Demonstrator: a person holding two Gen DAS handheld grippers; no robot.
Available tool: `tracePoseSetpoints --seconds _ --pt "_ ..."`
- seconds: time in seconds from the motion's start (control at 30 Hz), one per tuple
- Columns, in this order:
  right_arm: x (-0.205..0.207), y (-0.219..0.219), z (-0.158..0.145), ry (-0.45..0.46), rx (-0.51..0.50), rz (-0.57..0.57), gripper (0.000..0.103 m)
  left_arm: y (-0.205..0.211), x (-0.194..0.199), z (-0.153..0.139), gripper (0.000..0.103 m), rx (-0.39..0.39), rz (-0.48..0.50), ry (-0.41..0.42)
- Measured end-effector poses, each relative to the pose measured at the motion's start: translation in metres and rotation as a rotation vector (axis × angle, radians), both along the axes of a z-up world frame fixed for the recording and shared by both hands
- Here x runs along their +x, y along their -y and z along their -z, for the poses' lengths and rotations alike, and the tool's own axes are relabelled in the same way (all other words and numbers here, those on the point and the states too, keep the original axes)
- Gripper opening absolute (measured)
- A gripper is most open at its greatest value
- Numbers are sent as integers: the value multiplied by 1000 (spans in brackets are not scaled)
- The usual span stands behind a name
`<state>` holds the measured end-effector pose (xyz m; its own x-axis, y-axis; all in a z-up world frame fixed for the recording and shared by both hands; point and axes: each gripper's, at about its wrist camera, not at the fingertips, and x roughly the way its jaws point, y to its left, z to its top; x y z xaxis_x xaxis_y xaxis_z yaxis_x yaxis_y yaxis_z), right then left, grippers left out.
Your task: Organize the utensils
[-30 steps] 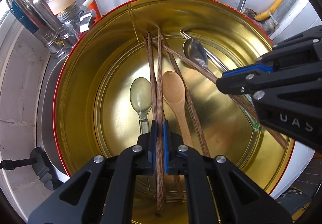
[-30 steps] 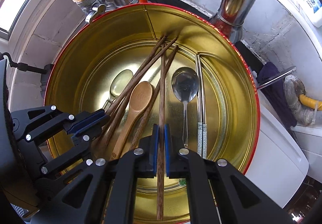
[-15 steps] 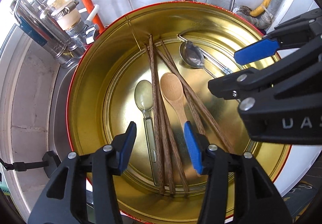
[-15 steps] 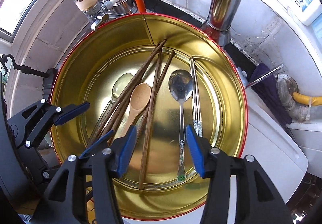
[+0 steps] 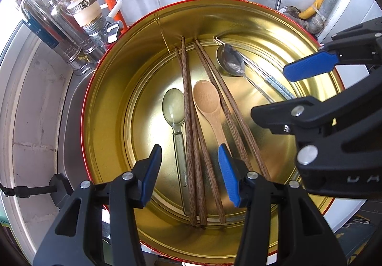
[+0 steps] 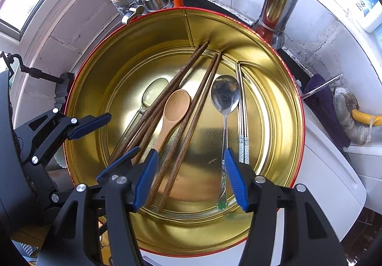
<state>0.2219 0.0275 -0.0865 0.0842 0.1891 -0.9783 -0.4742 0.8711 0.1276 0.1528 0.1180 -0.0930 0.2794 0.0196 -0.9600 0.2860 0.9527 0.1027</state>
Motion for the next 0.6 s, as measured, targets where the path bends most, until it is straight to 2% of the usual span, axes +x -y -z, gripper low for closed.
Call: tracePoseSetpoints --seconds 0.13,0.2,0.37,0.5,0.6 --pt "-5 1 -5 18 1 -4 60 -3 0 -3 51 -6 -8 5" --pt "-9 4 -10 45 7 -7 64 -4 -2 -7 62 -9 -19 25" --pt "-27 12 -31 167 33 -6 89 -11 -12 -28 76 -24 -50 130" --pt "-38 19 -46 227 84 32 92 -15 -17 -37 77 -35 -78 169" --pt "-44 21 -51 258 84 40 93 -18 -19 -40 77 -30 -101 189"
